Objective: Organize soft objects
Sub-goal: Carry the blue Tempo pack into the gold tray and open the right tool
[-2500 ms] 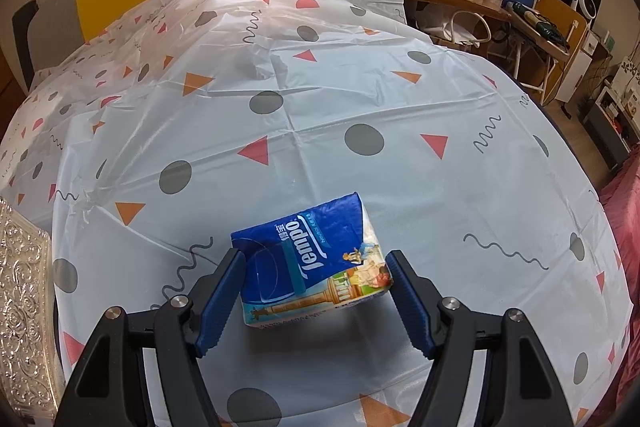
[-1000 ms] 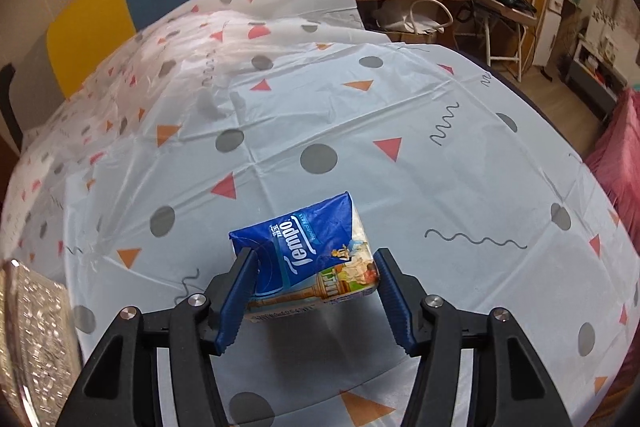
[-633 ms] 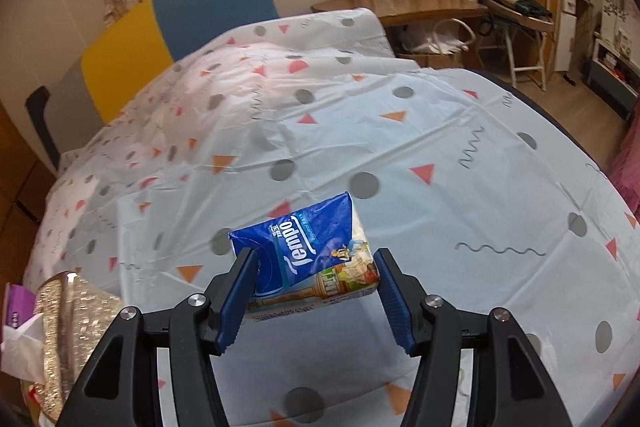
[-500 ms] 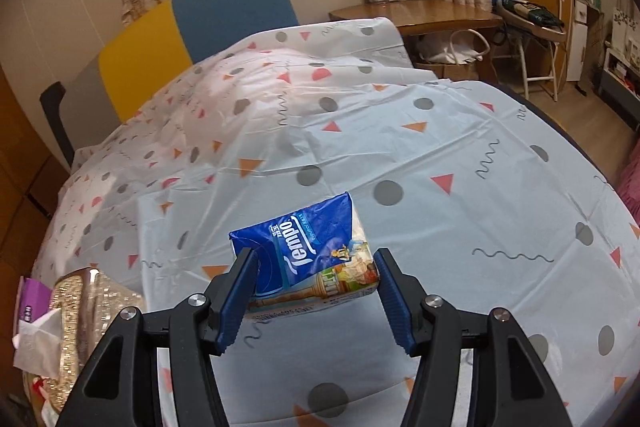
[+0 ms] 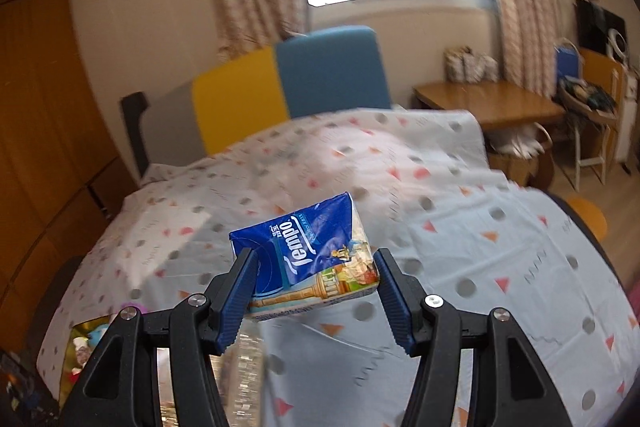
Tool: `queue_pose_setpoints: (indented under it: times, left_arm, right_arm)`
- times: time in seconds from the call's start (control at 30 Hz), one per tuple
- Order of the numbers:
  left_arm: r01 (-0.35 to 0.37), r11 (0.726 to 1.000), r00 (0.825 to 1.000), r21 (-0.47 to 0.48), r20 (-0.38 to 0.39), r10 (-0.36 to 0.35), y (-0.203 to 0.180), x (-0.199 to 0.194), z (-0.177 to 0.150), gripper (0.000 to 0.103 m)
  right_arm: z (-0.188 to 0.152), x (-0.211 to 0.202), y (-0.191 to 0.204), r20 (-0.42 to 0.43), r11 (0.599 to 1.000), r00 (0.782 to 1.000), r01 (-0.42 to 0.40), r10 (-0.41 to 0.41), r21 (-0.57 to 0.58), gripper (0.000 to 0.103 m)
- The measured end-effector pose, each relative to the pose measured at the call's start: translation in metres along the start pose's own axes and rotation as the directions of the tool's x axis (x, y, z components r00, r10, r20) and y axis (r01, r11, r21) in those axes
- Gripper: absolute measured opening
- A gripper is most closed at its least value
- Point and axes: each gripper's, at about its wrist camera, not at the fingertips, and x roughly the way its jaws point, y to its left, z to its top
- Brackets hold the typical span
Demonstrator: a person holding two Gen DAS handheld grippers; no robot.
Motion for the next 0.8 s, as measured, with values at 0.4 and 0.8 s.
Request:
queue_pose_setpoints:
  times: [0.4,0.8]
  left_arm:
    - [-0.025,0.997,0.999,-0.067,-0.023,0.023,0.023,0.005,-0.004,0.085]
    - [-0.117,0.973,0.993,-0.198,-0.049,0.109,0.077,0.008,-0.017,0.085]
  right_arm:
    - [-0.025,-0.015,0.193,-0.146,0.892,0.937,-0.348,0.318,-0.289,0.06]
    - [-0.204,0.102,0.347,-0.584,0.781,0.771,-0.519,0.253,-0.346,0.061]
